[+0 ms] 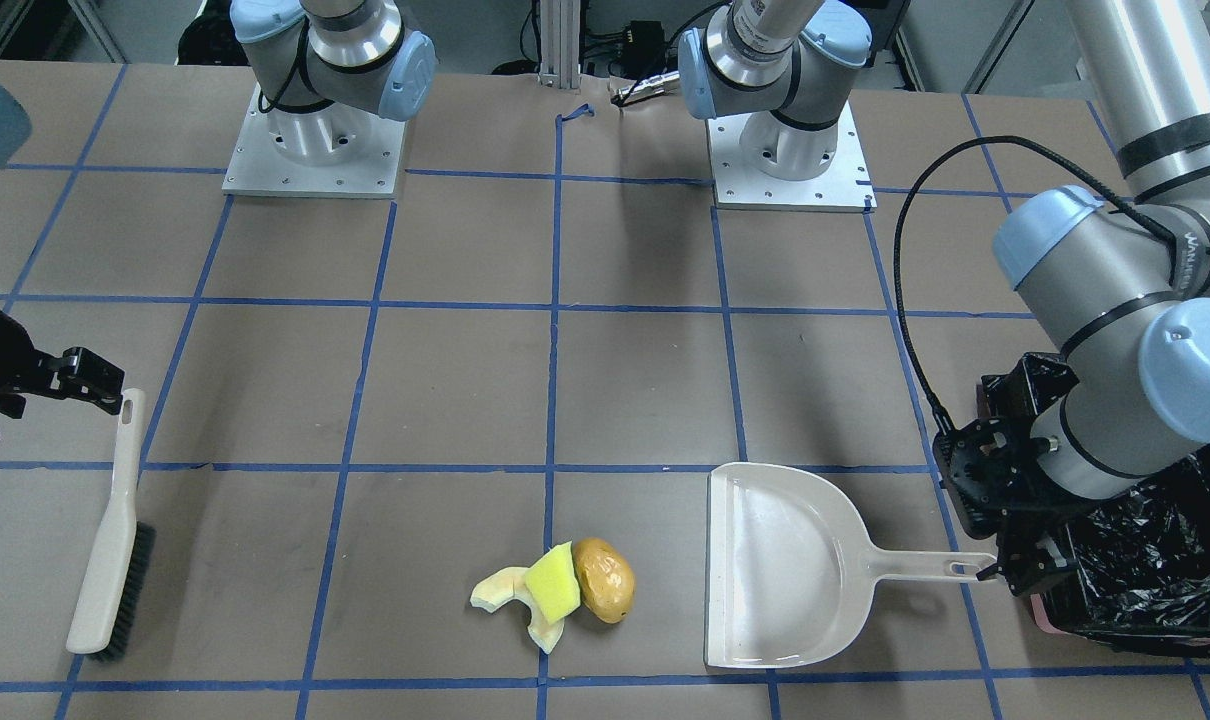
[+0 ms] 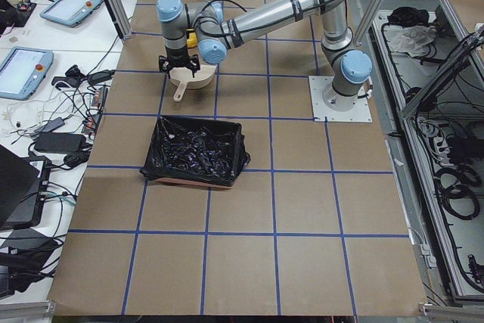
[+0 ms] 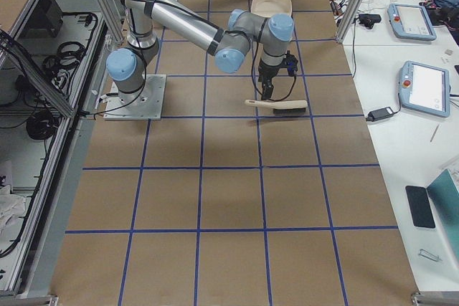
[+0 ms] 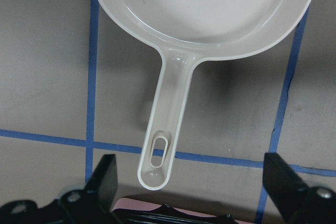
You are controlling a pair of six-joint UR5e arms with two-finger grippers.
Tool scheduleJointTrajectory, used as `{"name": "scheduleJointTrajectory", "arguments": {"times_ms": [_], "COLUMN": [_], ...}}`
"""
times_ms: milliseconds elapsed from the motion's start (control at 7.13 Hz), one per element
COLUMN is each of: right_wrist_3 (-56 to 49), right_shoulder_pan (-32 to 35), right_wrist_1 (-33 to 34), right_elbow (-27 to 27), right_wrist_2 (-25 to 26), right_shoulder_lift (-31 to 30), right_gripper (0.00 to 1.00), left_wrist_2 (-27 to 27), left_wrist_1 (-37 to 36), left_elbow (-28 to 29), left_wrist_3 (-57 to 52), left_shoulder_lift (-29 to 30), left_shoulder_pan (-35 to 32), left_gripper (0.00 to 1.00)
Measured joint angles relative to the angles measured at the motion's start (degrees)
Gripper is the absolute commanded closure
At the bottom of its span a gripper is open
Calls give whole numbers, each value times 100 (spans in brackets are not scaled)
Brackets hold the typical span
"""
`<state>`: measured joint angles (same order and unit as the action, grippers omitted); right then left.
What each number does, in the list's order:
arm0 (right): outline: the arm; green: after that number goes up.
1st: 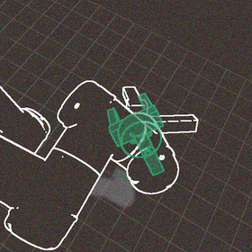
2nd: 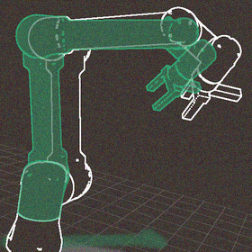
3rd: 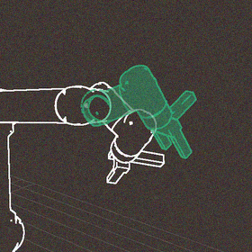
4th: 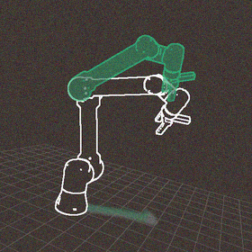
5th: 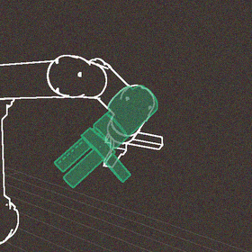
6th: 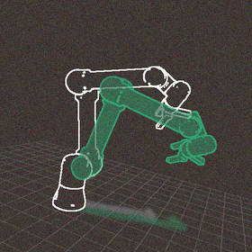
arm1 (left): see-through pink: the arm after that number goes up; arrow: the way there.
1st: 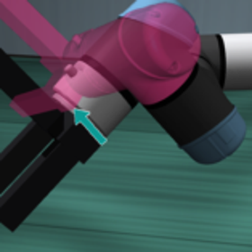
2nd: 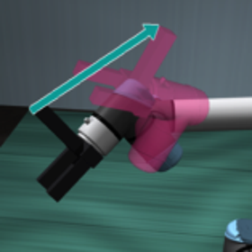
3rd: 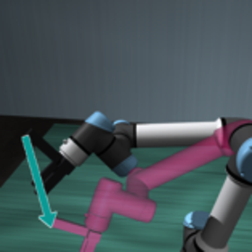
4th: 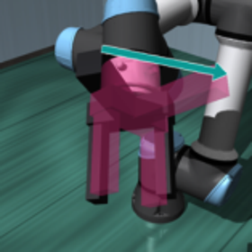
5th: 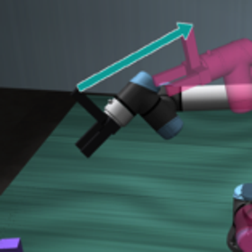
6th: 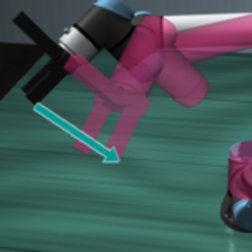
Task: Sweep and dump trash into bin
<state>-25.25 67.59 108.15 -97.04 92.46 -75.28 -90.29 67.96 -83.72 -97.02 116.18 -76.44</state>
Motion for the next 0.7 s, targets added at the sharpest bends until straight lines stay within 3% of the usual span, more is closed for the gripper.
{"name": "scheduleJointTrajectory", "arguments": {"times_ms": [701], "right_wrist_3": [261], "right_shoulder_pan": [31], "right_wrist_1": [97], "right_elbow": [-33], "right_wrist_2": [31], "right_shoulder_lift": [386], "right_gripper": [0], "left_wrist_2": [-460], "left_wrist_1": [-487], "left_elbow": [8], "left_wrist_3": [-755], "left_shoulder_lift": [452], "left_shoulder_pan": [-233], "left_gripper": [1]}}
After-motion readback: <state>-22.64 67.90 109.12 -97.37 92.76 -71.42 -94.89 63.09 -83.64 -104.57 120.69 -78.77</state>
